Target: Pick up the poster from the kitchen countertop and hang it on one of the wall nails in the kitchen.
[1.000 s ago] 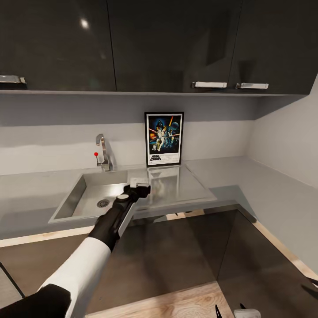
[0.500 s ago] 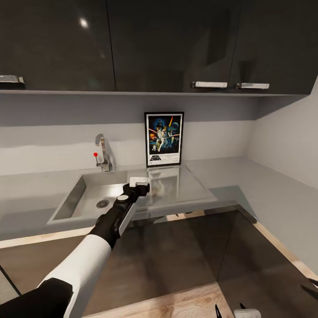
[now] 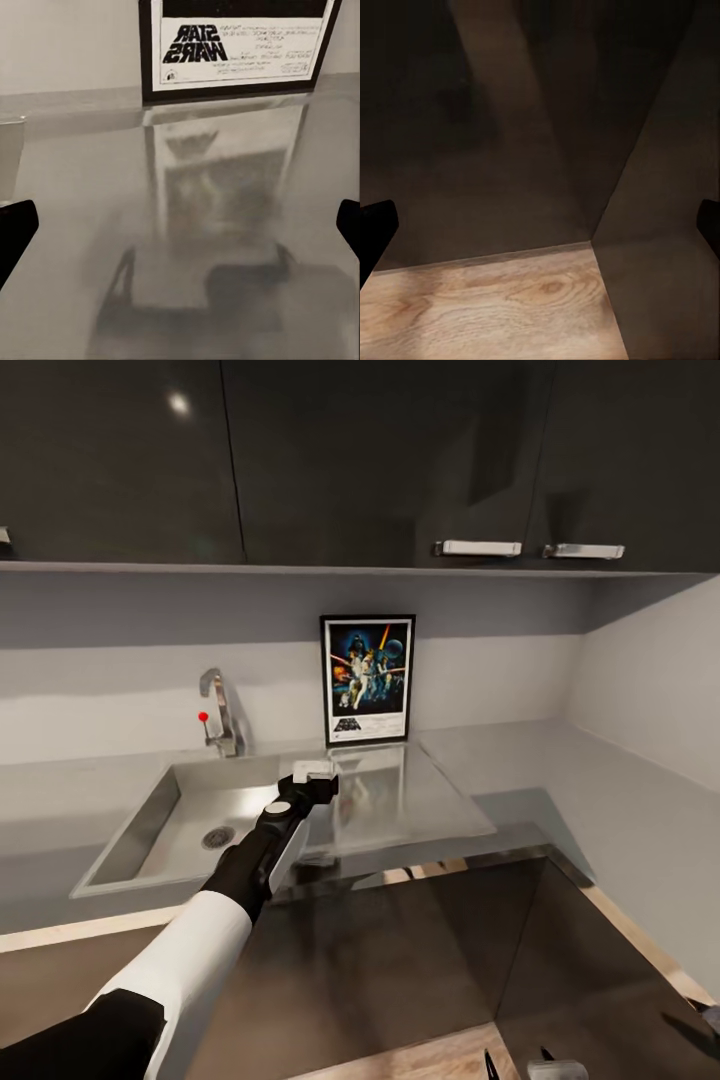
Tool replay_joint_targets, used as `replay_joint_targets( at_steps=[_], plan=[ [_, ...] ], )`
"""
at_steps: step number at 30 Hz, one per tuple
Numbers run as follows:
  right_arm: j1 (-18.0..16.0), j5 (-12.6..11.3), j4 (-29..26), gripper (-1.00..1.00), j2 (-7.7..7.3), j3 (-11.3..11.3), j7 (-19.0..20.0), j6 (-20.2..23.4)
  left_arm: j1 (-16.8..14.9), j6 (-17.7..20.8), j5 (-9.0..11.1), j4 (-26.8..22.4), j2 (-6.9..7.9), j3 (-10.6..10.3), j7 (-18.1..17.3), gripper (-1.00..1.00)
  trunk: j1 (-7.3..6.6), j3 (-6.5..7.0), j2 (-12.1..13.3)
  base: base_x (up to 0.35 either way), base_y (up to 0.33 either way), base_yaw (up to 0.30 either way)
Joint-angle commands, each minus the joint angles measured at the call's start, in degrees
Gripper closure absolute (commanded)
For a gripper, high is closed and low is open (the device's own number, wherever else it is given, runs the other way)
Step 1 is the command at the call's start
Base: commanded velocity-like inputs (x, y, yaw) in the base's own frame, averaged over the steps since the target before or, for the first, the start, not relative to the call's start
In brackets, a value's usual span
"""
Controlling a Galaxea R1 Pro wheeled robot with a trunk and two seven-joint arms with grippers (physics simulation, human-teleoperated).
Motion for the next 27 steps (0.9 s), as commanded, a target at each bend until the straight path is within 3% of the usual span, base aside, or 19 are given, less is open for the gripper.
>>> replay_joint_targets(
  at_steps=[1, 10, 27],
  plan=[
    [-0.04, 0.12, 0.05, -1.0, -0.01, 0.03, -0.06, -0.16, -0.04, 0.25, 0.59, -0.06, 0.0, -0.14, 0.44, -1.0, 0.02, -0.06, -0.03, 0.244, -0.063, 0.016],
    [-0.04, 0.1, 0.13, -1.0, -0.01, -0.02, -0.11, -0.23, -0.04, 0.23, 0.59, -0.16, 0.0, -0.03, 0.42, -1.0, 0.02, -0.06, -0.03, 0.113, -0.029, 0.134],
    [-0.04, 0.03, 2.57, -1.0, -0.08, 0.02, -0.11, -0.16, -0.04, 0.74, 0.7, -0.31, 0.0, -0.33, 0.19, -1.0, 0.02, -0.06, -0.03, 0.119, -0.029, 0.009]
  ],
)
